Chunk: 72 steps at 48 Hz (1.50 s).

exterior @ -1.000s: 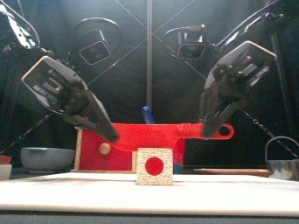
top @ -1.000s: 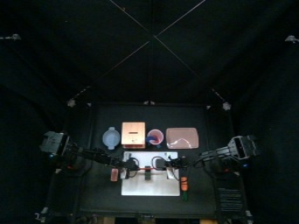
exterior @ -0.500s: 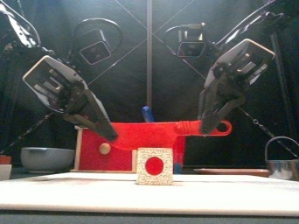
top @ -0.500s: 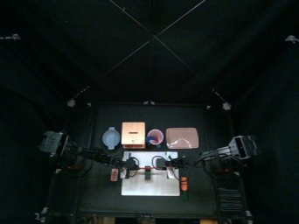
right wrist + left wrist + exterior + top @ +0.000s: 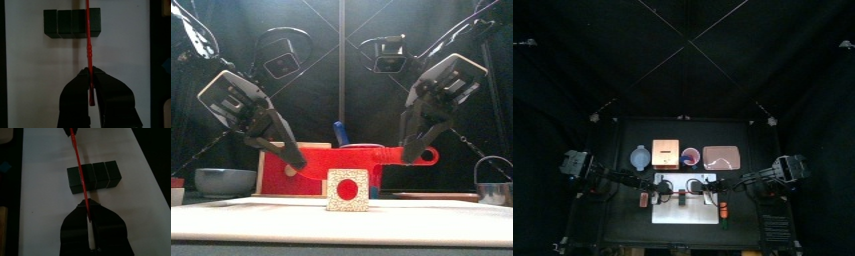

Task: Cut the sushi into 4 pieces with the knife
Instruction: Cut the sushi into 4 pieces

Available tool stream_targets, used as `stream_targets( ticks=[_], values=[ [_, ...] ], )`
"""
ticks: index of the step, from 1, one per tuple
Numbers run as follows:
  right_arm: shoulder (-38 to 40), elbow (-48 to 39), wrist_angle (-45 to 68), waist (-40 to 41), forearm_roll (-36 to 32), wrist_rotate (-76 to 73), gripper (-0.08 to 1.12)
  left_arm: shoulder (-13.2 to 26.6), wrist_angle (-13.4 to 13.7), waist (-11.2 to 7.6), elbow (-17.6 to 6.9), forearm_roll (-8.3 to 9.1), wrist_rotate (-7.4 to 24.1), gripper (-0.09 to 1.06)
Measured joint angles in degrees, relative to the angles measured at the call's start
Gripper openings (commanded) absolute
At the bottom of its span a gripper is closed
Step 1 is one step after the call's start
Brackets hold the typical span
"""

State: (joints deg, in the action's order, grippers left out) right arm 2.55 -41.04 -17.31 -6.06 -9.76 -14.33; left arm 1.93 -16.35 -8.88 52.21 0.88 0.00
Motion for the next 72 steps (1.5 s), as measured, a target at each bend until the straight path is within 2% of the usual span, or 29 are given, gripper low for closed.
stream_targets(
  ticks=[8,14,23,28,37,43,54,72],
  values=[
    [-1.49,0.09,0.09,0.0,0.18,0.0,0.19,0.79,-0.09,0.0,-0.18,0.0,0.0,0.26],
    [-4.04,0.09,1.14,0.0,1.05,0.0,0.19,3.16,-0.09,-0.09,-0.53,0.0,-0.09,0.25],
    [-5.98,0.26,2.02,0.09,1.76,0.0,0.19,7.12,-0.26,-0.09,-1.05,-1.85,-0.18,0.25],
    [-6.24,0.26,2.11,0.09,1.76,0.09,0.19,7.65,-0.26,-0.09,-1.32,-2.81,-0.09,0.25],
    [-6.24,0.26,2.02,0.18,1.67,0.0,0.19,7.73,0.53,0.35,-1.85,-2.9,0.0,0.25],
    [-6.24,0.35,1.85,0.62,1.67,0.09,0.19,7.73,1.49,1.32,-2.29,-2.99,0.0,0.25],
    [-5.89,0.09,1.76,1.67,1.32,0.09,0.19,7.73,2.72,3.25,-2.9,-1.76,0.09,0.25],
    [-5.27,0.0,1.23,4.75,0.18,0.26,0.19,6.33,3.34,8.09,-2.81,3.08,0.26,0.25]
  ],
)
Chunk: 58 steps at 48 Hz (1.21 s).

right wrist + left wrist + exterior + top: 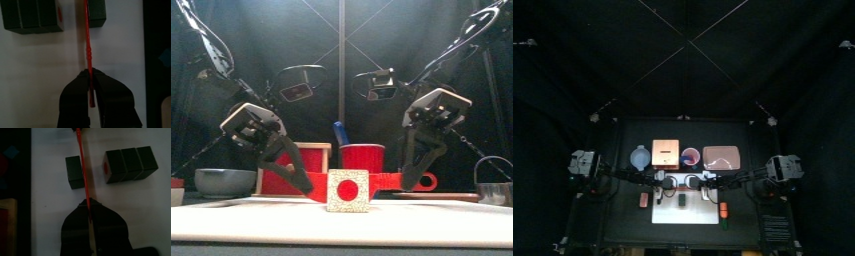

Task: Cut the sushi into 4 pieces with the knife
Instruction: Cut the sushi into 4 pieces

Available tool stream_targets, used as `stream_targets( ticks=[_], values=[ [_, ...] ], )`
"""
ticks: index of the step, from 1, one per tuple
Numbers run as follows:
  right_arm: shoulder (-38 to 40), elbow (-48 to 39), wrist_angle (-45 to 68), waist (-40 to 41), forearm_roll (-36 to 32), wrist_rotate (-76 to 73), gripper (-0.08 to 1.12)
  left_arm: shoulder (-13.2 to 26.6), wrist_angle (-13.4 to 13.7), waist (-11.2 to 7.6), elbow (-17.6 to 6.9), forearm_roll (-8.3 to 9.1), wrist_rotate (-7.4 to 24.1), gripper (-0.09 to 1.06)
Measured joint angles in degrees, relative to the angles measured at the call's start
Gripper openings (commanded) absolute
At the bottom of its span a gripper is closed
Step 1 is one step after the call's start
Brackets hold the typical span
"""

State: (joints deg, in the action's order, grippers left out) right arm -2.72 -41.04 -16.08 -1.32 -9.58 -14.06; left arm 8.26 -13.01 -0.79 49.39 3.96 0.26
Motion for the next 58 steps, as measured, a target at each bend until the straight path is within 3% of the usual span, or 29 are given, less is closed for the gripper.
stream_targets(
  ticks=[9,18,30,35,43,58],
  values=[
    [0.09,0.0,0.0,1.05,-0.09,0.09,0.19,-0.53,0.09,1.41,0.09,0.88,0.0,0.25],
    [0.62,-0.09,0.18,1.05,-0.09,0.0,0.19,-1.23,-0.26,1.41,0.35,1.05,0.09,0.25],
    [3.6,-0.97,1.67,0.35,-0.26,0.0,0.19,-2.11,-4.04,0.97,1.85,1.05,0.09,0.24],
    [4.92,-1.49,2.55,-0.09,-0.09,0.0,0.19,-3.43,-6.94,0.09,2.81,1.05,0.09,0.25],
    [5.89,-1.85,3.52,-1.67,0.18,-0.18,0.19,-5.36,-8.7,-1.49,4.04,1.05,0.09,0.24],
    [6.94,-2.02,5.1,-5.8,0.88,-0.35,0.19,-8.0,-10.99,-7.47,5.01,0.53,-0.26,0.24]
  ],
)
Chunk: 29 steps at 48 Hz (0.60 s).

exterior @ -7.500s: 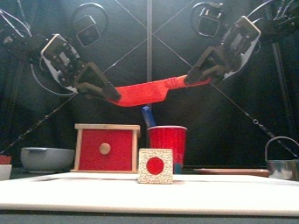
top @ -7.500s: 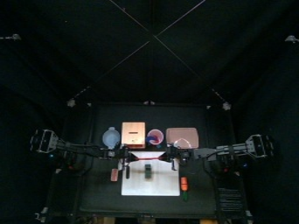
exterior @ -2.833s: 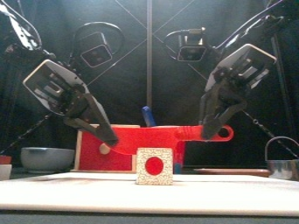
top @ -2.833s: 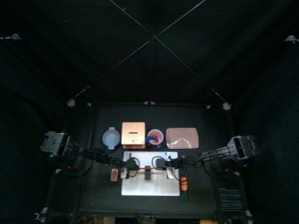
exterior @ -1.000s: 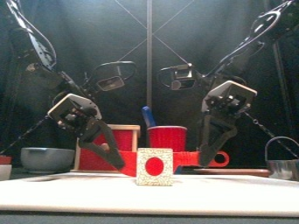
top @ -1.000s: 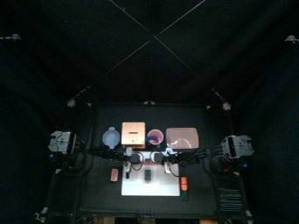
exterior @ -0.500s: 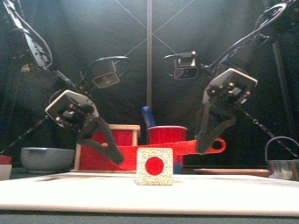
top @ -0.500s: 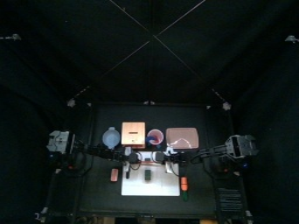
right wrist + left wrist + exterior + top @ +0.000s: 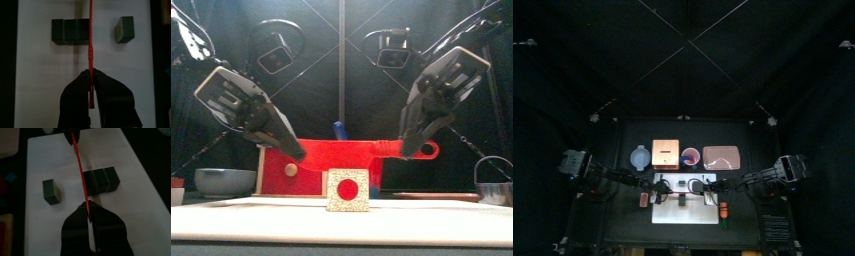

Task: Cut the sushi into 4 pieces with the knife
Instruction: Cut the sushi into 4 pieces

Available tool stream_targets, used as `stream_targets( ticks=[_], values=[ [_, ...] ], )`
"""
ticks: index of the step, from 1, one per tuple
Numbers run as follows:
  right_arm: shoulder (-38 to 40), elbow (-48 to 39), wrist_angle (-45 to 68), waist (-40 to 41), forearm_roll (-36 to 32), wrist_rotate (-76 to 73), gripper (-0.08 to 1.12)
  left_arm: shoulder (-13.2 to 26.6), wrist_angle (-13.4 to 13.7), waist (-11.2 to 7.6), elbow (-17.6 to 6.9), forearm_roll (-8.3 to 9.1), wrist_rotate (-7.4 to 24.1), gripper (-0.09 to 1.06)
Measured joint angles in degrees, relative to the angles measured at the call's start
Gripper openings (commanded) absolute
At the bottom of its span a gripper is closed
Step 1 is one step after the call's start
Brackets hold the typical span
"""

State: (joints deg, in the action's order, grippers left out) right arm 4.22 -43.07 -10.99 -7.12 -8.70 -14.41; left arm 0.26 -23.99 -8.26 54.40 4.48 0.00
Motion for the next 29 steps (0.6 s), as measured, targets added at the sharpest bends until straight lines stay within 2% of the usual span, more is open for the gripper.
stream_targets(
  ticks=[11,29],
  values=[
    [0.62,0.09,0.53,-2.02,0.35,0.0,0.19,-0.09,-0.44,-2.2,0.0,-1.58,-0.09,0.24],
    [0.62,-0.35,0.62,-1.85,0.35,0.0,0.19,1.58,-0.62,-2.37,-0.35,-2.55,-0.09,0.25]
  ],
)
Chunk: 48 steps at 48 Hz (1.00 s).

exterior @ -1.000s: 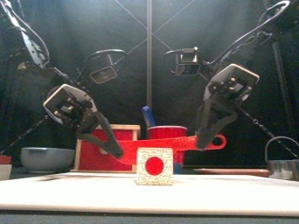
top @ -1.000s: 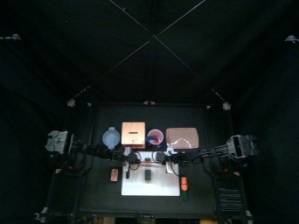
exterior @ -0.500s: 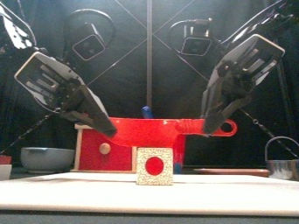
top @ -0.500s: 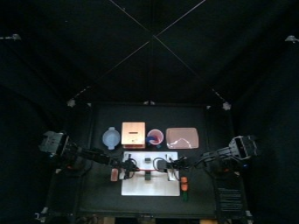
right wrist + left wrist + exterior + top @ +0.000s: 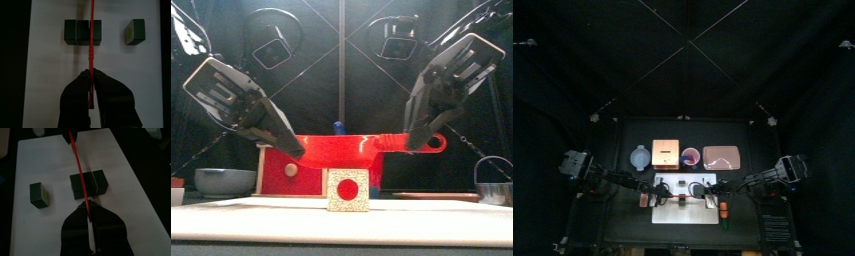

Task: Cut the sushi into 4 pieces with the knife
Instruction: Cut the sushi into 4 pieces

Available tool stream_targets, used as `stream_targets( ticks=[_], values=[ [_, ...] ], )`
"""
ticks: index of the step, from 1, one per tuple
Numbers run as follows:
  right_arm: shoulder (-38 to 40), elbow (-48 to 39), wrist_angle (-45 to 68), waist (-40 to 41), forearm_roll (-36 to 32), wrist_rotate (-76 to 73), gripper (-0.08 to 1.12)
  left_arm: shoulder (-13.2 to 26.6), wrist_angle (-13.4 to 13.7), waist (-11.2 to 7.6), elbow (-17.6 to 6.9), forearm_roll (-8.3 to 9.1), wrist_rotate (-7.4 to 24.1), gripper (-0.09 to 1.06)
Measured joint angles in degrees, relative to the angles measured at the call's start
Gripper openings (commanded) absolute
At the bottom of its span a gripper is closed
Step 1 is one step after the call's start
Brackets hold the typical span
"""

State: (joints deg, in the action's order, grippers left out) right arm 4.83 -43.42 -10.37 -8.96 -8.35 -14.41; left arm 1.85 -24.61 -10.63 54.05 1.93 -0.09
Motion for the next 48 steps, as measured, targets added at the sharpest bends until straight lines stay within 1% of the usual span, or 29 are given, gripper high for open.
stream_targets(
  ticks=[7,13,22,38,41,48],
  values=[
    [0.0,-0.09,0.0,0.26,0.0,0.0,0.19,1.32,-0.35,0.09,-0.26,-0.62,0.0,0.25],
    [0.0,-0.35,0.09,0.26,0.09,0.0,0.19,1.85,-0.7,0.09,-0.35,-0.7,0.09,0.25],
    [-0.26,-0.44,0.09,0.26,0.62,0.0,0.19,2.46,-0.79,0.0,-0.53,-1.41,0.0,0.25],
    [-0.53,-0.44,0.7,-0.09,0.79,0.0,0.19,2.64,-0.7,-1.23,-0.7,-1.58,0.0,0.25],
    [-0.97,-0.44,0.97,-0.09,0.79,0.0,0.19,2.99,-0.35,-1.14,-0.79,-1.58,0.0,0.25],
    [-1.58,-0.44,1.14,-0.09,1.14,0.0,0.19,3.34,-0.44,-1.14,-0.79,-1.76,0.0,0.25]
  ],
)
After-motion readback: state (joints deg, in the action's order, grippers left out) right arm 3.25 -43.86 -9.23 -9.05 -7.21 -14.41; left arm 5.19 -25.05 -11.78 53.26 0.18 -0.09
